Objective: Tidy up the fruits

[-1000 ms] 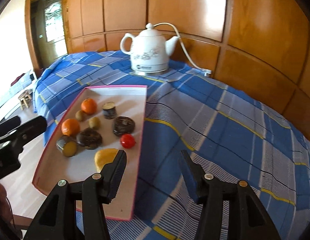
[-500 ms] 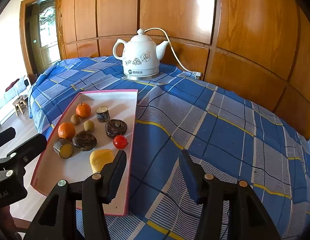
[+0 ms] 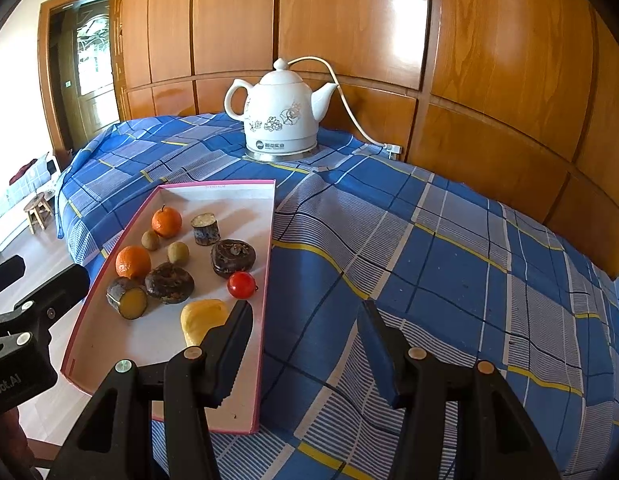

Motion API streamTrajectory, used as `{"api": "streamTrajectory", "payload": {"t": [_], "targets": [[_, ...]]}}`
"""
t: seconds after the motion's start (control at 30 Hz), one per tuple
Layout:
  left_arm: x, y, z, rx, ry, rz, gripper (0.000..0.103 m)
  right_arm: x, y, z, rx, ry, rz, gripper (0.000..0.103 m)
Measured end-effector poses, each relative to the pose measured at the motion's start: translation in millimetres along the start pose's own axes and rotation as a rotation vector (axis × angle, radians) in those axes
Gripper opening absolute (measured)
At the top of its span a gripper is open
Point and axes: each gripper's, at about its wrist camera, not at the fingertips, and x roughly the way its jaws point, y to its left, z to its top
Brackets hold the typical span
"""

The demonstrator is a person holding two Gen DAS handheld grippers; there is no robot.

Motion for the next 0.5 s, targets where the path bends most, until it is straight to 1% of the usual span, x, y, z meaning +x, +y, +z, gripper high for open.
{"api": "streamTrajectory", "payload": {"t": [0.27,0.5], "targets": [[-3.6,-1.9,-1.7,0.012,-0.019,0.019,0.103,-4.1,3.1,1.2,-0.008,-0.018,-0.002,0.055],[-4.9,-0.6,-2.9,0.002,-0.023,0.023,0.103,-3.9,4.5,1.3,-0.01,-0.02,-0.001,0.055]]}}
